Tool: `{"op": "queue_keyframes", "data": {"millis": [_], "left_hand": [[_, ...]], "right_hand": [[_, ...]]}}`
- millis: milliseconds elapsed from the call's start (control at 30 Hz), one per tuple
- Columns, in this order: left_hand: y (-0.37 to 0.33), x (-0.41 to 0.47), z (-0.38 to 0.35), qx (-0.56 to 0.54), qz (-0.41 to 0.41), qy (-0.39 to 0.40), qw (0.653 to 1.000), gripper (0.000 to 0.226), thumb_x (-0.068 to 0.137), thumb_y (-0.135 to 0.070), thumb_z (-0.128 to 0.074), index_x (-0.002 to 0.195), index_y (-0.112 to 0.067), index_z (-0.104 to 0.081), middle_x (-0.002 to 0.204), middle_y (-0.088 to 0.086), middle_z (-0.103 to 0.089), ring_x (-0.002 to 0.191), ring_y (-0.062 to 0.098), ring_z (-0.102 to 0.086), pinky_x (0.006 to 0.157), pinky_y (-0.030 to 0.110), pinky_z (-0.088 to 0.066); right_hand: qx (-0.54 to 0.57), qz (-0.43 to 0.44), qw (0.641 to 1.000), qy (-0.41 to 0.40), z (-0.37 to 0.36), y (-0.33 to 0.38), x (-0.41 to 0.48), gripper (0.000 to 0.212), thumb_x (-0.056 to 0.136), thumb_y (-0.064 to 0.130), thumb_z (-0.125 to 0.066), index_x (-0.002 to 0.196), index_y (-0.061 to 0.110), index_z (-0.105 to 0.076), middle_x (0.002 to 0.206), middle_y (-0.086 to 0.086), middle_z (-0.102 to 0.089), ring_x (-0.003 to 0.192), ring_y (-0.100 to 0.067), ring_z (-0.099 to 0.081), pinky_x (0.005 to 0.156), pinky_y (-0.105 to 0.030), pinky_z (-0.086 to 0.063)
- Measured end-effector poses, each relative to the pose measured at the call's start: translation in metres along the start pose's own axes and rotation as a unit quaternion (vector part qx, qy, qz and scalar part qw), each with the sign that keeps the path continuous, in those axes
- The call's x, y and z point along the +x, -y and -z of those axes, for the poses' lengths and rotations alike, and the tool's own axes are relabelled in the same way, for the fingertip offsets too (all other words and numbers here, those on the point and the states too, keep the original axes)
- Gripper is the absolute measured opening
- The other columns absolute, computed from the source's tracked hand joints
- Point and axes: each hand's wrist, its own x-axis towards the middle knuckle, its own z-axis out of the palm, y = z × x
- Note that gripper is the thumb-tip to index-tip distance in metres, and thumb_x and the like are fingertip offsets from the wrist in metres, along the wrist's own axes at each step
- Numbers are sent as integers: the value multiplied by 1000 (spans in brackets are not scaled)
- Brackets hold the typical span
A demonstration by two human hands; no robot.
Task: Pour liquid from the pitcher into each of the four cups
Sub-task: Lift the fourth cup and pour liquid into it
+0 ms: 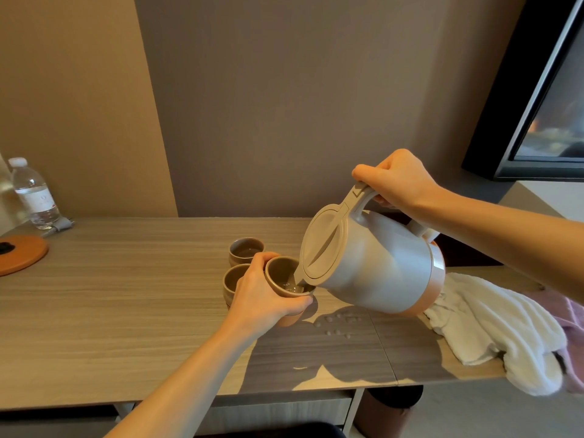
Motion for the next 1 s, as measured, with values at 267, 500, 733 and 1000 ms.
{"op": "queue_keyframes", "data": {"millis": [267, 500, 733, 1000], "left_hand": [[0, -4, -2, -24, 12, 3, 1000, 90, 40, -49, -89, 118, -37, -45, 112, -13, -61, 108, 12, -58, 92, 38, -53], [-2, -7, -3, -34, 11, -1, 999, 90, 39, -52, -87, 118, -34, -47, 110, -14, -62, 106, 10, -59, 89, 35, -54], [-1, -10, -4, -36, 13, -7, 999, 88, 42, -48, -90, 117, -34, -48, 110, -13, -62, 105, 12, -59, 88, 36, -55], [1, -12, -4, -48, 12, -11, 999, 87, 42, -46, -91, 117, -34, -49, 110, -13, -63, 106, 11, -60, 89, 36, -54]], "right_hand": [[-19, 7, 1000, -3, 1, 3, -3, 40, 82, 32, -59, 52, 5, -63, 63, -19, -63, 58, -23, -55, 71, -44, -56], [-29, 12, 999, -3, 2, 3, -4, 42, 84, 33, -59, 62, -1, -68, 77, -27, -69, 62, -25, -58, 71, -44, -57], [-29, 13, 999, -2, 3, 4, -6, 41, 84, 32, -59, 57, 1, -65, 74, -28, -67, 62, -25, -58, 69, -42, -56], [-24, 18, 1000, 2, 2, 4, -7, 40, 83, 31, -60, 58, 1, -67, 65, -21, -62, 61, -24, -57, 67, -40, -54]]}}
